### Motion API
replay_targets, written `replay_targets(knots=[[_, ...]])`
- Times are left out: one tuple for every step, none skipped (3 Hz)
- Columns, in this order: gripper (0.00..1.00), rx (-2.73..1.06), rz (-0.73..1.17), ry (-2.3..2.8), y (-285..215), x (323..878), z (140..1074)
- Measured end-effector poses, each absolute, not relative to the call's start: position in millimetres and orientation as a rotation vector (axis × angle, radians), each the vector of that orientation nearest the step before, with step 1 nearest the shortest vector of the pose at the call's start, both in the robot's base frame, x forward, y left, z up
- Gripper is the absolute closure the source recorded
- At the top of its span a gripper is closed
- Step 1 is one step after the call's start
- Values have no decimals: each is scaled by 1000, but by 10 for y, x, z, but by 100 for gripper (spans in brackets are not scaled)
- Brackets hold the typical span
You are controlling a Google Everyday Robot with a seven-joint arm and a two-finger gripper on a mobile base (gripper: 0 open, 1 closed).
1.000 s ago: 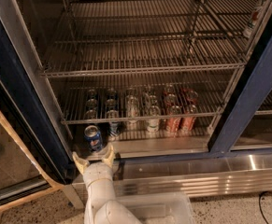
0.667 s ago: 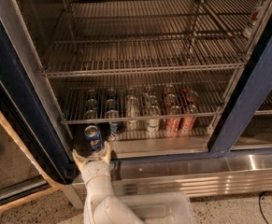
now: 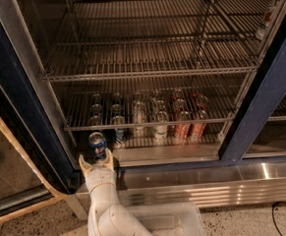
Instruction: Pick pepsi can from bottom shelf of fridge
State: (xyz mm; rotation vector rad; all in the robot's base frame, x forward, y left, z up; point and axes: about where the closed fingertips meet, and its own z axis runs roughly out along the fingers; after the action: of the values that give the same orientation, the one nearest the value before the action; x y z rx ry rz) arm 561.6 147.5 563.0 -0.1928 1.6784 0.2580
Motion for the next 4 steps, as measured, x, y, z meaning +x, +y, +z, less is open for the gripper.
replay_targets(knots=[[37,-177,242,1680,1412,5636,5619],[36,-172,225,1671,1314,5706,5662],[35,-179,222,1659,1274,5813,5708],[35,-192,235,1656,1310,5857,5729]])
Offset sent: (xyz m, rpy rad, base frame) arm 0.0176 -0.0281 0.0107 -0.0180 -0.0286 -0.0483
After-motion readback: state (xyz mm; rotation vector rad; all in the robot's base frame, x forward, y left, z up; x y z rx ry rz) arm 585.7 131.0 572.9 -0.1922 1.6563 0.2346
